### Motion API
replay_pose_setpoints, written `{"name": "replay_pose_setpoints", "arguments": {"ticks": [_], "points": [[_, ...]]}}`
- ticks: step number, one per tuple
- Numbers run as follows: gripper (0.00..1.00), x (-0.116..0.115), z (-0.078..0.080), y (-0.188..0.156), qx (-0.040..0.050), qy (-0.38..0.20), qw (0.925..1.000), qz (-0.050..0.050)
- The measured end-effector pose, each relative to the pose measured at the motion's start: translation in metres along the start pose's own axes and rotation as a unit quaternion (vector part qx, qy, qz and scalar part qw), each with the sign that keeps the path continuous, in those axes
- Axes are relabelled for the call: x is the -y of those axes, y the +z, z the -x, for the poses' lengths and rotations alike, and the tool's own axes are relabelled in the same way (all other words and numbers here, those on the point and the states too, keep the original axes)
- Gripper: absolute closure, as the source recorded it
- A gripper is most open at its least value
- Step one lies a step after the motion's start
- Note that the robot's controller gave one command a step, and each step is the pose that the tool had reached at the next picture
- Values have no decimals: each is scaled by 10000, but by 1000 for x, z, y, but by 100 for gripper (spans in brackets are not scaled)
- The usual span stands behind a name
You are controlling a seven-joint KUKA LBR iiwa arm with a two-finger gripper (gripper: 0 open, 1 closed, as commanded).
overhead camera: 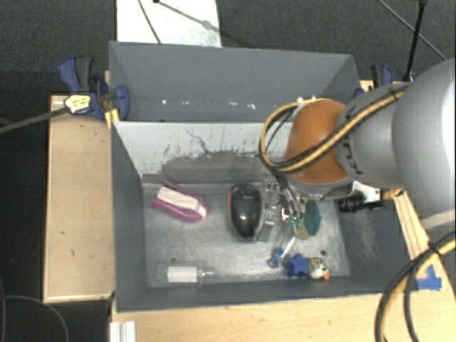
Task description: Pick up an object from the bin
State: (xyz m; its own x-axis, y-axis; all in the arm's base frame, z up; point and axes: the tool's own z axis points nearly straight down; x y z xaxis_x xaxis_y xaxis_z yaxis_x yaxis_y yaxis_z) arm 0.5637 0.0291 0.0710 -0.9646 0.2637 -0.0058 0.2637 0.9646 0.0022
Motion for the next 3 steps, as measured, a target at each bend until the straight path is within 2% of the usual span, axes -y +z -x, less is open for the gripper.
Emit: {"name": "replay_pose_setpoints", "arguments": {"ticks": [1,2,3], "points": [[0,-10,-43,1,-40,120,9999,-10],[100,-9,-41,1,-22,118,9999,-11],[100,-7,10,-115,35,83,10000,9]]}}
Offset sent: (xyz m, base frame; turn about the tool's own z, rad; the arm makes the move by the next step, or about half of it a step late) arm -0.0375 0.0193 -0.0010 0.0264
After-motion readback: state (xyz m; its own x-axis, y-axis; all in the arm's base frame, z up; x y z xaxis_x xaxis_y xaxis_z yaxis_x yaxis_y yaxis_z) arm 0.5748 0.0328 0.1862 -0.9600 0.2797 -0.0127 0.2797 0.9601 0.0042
